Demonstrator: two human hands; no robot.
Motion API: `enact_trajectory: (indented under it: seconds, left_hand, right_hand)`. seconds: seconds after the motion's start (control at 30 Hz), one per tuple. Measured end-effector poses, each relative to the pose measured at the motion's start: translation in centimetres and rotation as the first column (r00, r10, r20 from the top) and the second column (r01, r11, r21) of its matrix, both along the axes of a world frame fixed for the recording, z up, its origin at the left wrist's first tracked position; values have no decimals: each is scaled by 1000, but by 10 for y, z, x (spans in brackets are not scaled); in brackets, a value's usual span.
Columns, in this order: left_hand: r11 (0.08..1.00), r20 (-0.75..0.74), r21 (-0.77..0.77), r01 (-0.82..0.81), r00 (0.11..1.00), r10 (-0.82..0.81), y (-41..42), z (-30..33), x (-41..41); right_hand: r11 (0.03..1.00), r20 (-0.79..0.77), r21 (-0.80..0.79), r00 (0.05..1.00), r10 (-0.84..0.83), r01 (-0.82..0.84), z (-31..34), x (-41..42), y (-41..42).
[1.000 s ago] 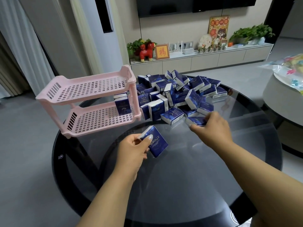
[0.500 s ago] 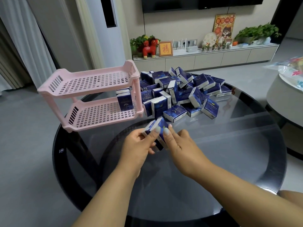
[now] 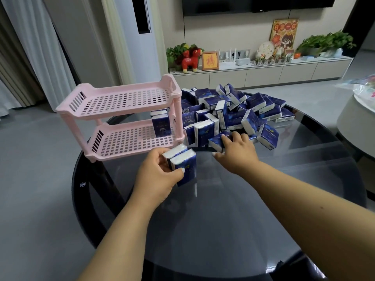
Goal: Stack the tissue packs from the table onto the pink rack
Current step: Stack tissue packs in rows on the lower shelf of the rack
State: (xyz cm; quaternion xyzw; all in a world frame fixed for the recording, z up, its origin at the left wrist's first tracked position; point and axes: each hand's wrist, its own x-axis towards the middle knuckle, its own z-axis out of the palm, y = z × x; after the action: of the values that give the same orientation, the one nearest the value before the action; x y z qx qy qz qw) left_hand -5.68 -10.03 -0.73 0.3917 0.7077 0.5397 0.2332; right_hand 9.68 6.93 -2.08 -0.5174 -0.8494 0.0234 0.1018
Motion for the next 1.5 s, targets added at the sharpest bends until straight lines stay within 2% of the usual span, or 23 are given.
enact_trajectory:
  seconds: [0.07, 0.27, 0.37, 0.47, 0.5, 0.57, 0.63, 0.67, 0.73, 0.8, 0.87, 0.93, 1.0, 1.13, 1.5]
  left_hand:
    - [999, -2, -14, 29, 1000, -29, -2, -2, -5]
    - [999, 47, 18, 44, 998, -45, 0, -10, -2]
    - [999, 79, 14, 52, 995, -53, 0, -11, -3]
    - [997, 161, 34, 65, 984, -70, -2, -9, -3]
    - [996, 194, 42, 74, 978, -81, -3, -7, -2]
    - [995, 238, 50, 88, 966, -98, -5, -6, -1]
    - [994, 274, 57, 91, 956, -103, -6, -7, -1]
    - [994, 292, 66, 91, 951, -107, -7, -7, -1]
    - [991, 325, 84, 101, 938, -123, -7, -7, 1]
    - [987, 353, 99, 128, 923, -155, -7, -8, 3]
    - [980, 368, 115, 164, 909, -195, -8, -7, 6]
    - [972, 371, 132, 196, 899, -232, -8, -6, 8]
    - [962, 366, 144, 231, 891, -269, -10, -5, 10]
    - [959, 304, 122, 255, 910, -281, -11, -5, 13]
    - [980, 155, 123, 155, 973, -174, -8, -3, -1]
  right_hand:
    - [1000, 53, 30, 999, -8, 6, -1, -3, 3]
    - [999, -41, -29, 999, -30, 29, 6, -7, -7]
    - [981, -66, -195, 998, -19, 6, 17, -4, -25]
    - [951, 0, -309, 1000, 11, -10, 28, 2, -39]
    - [934, -47, -357, 999, -4, -13, 31, 5, -41]
    - [846, -293, -530, 949, -117, -59, 36, 12, -45]
    - [708, -539, -676, 791, -288, -203, 40, 18, -52]
    - [653, -604, -706, 715, -351, -276, 41, 20, -58]
    - [587, -663, -717, 630, -405, -376, 38, 19, -73]
    - [603, -700, -688, 586, -407, -403, 29, 12, -85]
    - [706, -735, -623, 562, -380, -337, 18, 5, -90]
    - [821, -747, -523, 587, -314, -227, 13, 1, -94]
    - [884, -750, -436, 611, -253, -170, 7, -1, -97]
    - [902, -768, -382, 612, -189, -200, -2, -1, -98]
    - [869, -831, -356, 541, -127, -344, -7, -1, -105]
